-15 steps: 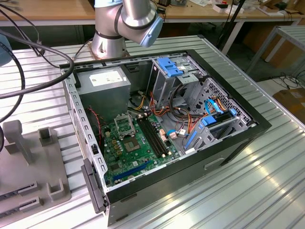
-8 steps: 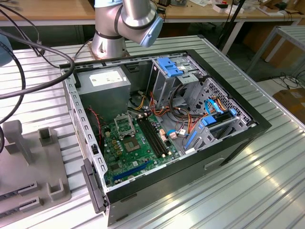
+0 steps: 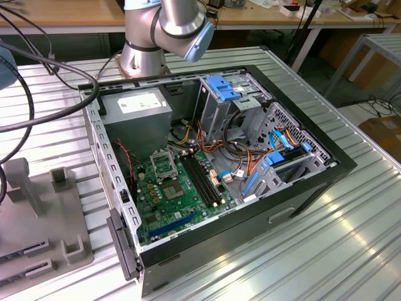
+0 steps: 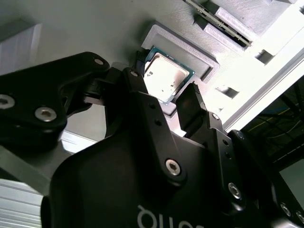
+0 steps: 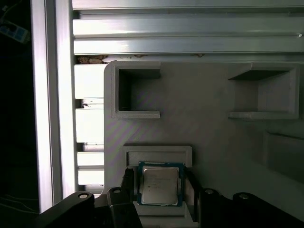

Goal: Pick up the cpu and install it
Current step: 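Pick up the cpu and move it towards the insertion slot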

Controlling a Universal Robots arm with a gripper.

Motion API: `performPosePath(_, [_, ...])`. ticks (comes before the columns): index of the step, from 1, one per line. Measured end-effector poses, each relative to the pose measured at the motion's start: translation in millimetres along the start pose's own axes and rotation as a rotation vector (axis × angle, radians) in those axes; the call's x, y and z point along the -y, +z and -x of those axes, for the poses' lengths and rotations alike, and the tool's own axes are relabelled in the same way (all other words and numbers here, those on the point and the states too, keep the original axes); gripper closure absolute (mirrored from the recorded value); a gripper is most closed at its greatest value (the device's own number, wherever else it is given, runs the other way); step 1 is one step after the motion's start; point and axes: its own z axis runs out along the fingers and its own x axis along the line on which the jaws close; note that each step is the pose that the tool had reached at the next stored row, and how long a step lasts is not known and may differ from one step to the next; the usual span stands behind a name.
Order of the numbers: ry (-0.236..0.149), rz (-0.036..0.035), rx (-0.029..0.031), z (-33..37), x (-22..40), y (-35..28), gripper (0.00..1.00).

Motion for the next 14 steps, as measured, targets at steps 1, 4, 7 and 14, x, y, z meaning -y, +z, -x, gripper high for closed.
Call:
performPosePath(1, [0.0, -0.0001, 0.0, 0.0, 0.0, 0.0, 0.47])
performPosePath(4, [0.0, -0.0001, -0.0001, 0.0, 0.0, 0.0, 0.53])
performPosePath(7, [0.0, 0.0, 0.0001, 0.0, 0.0, 0.1, 0.53])
performPosePath(14, [0.0, 0.0, 0.0, 0.0, 0.0, -1.5, 0.53])
